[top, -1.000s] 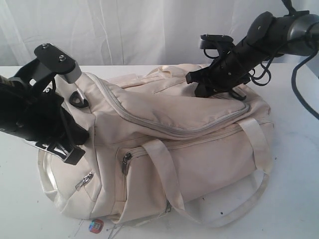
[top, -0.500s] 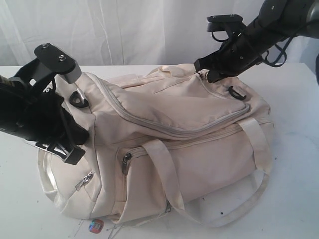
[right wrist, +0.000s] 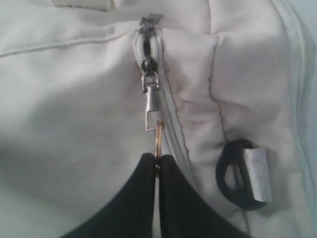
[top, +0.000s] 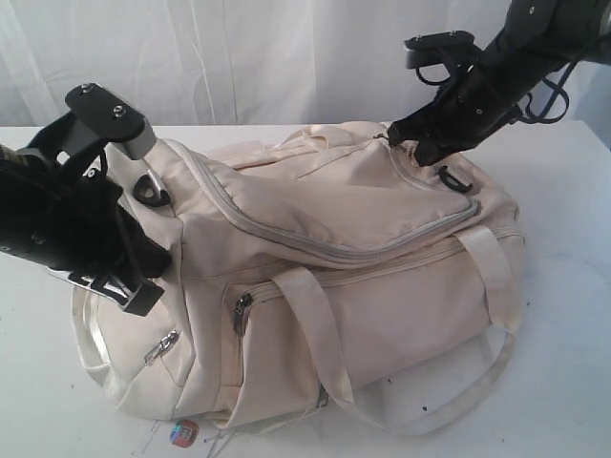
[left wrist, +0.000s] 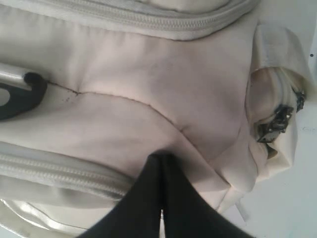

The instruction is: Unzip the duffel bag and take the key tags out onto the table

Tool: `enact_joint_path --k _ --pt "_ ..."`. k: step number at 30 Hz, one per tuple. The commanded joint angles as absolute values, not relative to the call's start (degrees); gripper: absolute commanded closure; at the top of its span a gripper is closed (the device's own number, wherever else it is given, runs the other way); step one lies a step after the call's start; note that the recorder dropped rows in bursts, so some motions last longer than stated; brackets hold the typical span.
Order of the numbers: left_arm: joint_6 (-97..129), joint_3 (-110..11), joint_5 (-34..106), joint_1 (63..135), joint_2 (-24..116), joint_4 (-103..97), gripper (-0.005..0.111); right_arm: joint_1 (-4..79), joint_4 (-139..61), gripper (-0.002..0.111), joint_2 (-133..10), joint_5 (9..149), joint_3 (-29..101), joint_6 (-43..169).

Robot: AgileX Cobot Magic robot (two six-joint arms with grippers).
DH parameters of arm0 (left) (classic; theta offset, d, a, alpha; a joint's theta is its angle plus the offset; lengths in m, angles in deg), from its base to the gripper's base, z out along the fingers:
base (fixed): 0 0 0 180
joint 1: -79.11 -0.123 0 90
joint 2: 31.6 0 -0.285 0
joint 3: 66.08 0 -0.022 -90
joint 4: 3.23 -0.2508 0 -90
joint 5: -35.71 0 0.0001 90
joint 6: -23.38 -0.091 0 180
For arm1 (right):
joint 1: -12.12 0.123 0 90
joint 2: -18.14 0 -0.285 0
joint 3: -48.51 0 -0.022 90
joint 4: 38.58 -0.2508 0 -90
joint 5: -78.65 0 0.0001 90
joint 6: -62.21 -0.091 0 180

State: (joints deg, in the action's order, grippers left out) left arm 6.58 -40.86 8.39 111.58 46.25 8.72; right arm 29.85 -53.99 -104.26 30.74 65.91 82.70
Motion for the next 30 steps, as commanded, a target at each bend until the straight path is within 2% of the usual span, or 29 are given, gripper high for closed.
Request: enact_joint_path --k 1,16,24,30 --pt "6.49 -40.37 7.84 111.89 46.06 9.83 0.107 29.25 -47.89 0.108 -103.22 26.71 66.07 79.36" --pt "6.64 -40.37 7.18 111.89 41.76 10.59 0.107 29.12 -47.55 0.108 -99.26 21.94 66.07 77.15" --pt "6.40 -44.12 -2.57 111.89 35.94 14.63 0.107 29.12 -47.55 0.108 -98.75 20.12 66.07 77.05" --pt "4.35 -49.67 11.10 109.97 40.94 8.50 0.107 29.12 -47.55 0.108 -98.63 17.76 66.07 77.05"
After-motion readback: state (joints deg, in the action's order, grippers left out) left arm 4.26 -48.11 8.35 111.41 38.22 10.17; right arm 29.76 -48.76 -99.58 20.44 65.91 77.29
